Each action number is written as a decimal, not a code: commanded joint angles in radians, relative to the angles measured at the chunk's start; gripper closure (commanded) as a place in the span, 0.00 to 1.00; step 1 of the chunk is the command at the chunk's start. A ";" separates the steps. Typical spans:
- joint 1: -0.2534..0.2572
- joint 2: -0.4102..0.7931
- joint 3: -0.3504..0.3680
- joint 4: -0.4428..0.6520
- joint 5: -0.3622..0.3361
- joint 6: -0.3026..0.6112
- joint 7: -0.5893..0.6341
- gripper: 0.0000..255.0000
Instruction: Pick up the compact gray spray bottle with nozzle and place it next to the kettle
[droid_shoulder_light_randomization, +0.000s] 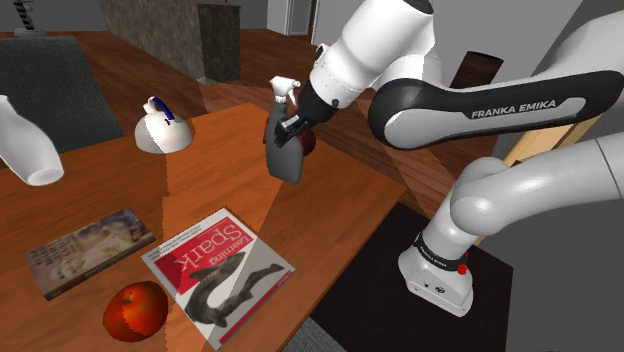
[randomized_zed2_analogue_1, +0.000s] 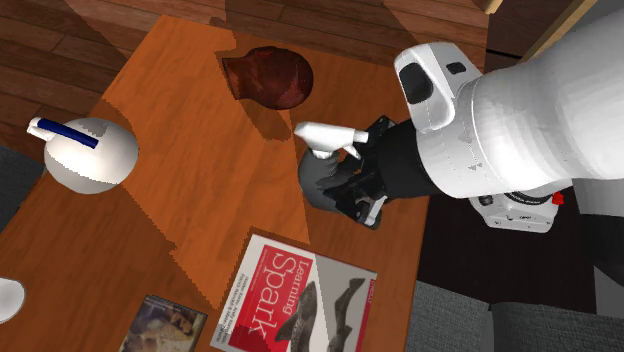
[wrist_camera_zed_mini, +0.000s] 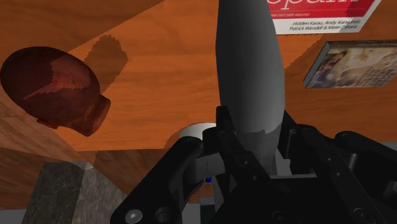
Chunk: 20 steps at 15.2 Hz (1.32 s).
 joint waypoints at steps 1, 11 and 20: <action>0.001 -0.008 -0.009 0.025 -0.002 -0.033 -0.004 1.00; -0.003 -0.024 -0.050 0.144 -0.014 -0.167 -0.028 1.00; -0.014 -0.018 -0.076 0.261 -0.027 -0.278 -0.044 1.00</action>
